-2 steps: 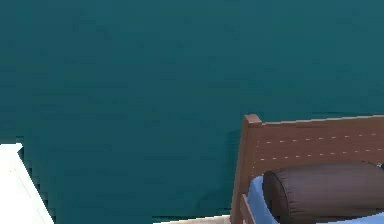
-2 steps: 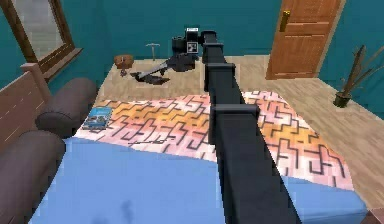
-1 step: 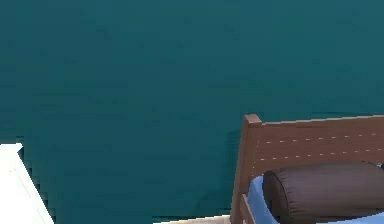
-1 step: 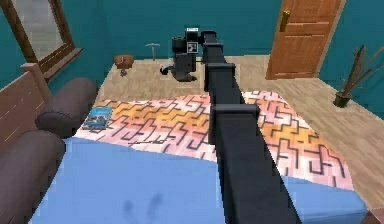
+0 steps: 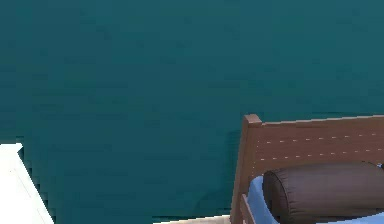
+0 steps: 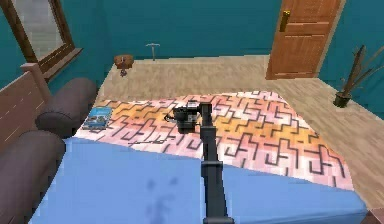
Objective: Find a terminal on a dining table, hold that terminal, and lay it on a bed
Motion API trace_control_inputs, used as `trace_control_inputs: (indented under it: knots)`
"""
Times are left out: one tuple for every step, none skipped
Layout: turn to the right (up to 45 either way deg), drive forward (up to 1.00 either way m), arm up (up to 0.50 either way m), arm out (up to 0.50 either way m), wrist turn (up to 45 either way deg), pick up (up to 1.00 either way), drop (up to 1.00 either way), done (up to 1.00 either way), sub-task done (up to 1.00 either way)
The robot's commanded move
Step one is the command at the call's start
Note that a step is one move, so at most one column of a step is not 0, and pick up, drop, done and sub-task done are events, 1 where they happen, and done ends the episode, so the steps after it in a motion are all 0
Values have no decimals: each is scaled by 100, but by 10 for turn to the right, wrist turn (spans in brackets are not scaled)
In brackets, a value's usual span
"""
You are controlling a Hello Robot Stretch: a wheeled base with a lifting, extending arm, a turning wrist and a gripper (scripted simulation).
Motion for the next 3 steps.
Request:
trace_control_inputs:
  knots:
    - [0, 0, -32, 0, 0, 0, 0, 0, 0]
    - [0, 0, 0, 0, 0, 0, 100, 0, 0]
    - [0, 0, 10, 0, 0, 0, 0, 0, 0]
